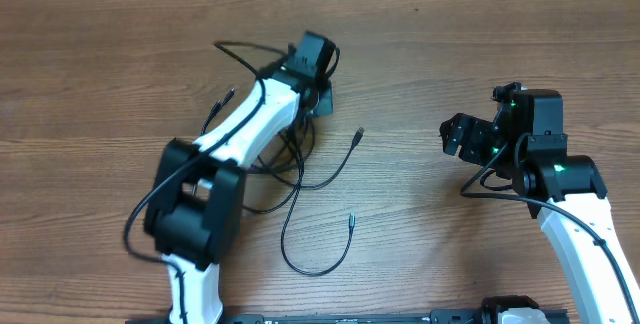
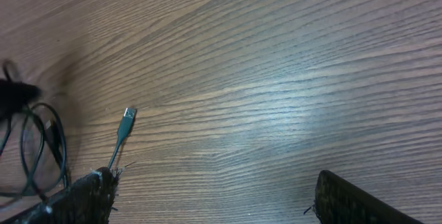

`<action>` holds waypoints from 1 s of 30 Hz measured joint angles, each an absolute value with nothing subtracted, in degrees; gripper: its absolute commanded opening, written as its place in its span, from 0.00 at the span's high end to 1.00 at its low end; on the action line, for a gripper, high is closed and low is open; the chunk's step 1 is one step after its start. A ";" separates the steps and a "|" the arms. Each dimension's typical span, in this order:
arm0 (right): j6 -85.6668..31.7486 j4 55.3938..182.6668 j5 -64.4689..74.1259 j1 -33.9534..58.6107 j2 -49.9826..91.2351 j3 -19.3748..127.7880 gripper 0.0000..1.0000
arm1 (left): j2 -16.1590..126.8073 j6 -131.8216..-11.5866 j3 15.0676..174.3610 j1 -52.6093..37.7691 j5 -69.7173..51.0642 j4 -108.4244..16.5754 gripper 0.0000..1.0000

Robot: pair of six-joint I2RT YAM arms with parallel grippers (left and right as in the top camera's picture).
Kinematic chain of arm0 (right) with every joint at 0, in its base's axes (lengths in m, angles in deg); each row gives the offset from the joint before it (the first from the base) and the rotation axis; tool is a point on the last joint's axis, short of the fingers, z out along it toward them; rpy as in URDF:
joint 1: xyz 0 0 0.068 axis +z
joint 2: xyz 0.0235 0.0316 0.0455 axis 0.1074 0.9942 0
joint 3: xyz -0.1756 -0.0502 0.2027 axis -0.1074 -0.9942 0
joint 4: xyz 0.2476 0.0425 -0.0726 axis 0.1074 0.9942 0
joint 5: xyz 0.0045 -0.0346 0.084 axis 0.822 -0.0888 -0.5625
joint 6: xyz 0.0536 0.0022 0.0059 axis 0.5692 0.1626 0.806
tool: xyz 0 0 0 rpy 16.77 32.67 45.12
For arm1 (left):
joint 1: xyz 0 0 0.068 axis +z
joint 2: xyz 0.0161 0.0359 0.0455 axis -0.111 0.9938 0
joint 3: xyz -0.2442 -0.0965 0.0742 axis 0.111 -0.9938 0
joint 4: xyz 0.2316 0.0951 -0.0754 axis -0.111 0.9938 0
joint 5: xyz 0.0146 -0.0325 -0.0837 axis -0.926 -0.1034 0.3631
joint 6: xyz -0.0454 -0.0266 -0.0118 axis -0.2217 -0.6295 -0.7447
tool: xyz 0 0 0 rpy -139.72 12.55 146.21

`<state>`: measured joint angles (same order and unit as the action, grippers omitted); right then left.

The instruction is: Untangle cables

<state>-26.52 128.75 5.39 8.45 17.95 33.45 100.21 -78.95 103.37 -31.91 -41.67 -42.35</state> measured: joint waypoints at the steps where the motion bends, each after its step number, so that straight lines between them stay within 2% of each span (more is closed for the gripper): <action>1: -26.54 128.77 5.34 8.43 17.95 33.45 0.10 | 98.74 -78.60 104.44 -31.89 -41.08 -41.72 0.96; 16: -26.54 128.88 5.34 8.45 17.95 33.45 0.10 | 71.60 -75.78 121.84 -31.91 -37.54 -38.92 0.96; 30: -26.52 128.90 5.36 8.45 17.95 33.45 0.10 | 64.78 -74.86 134.30 -31.91 -37.54 -43.77 0.96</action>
<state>-26.52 128.90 5.36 8.45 17.95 33.45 64.78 -74.86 134.30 -31.91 -37.54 -43.77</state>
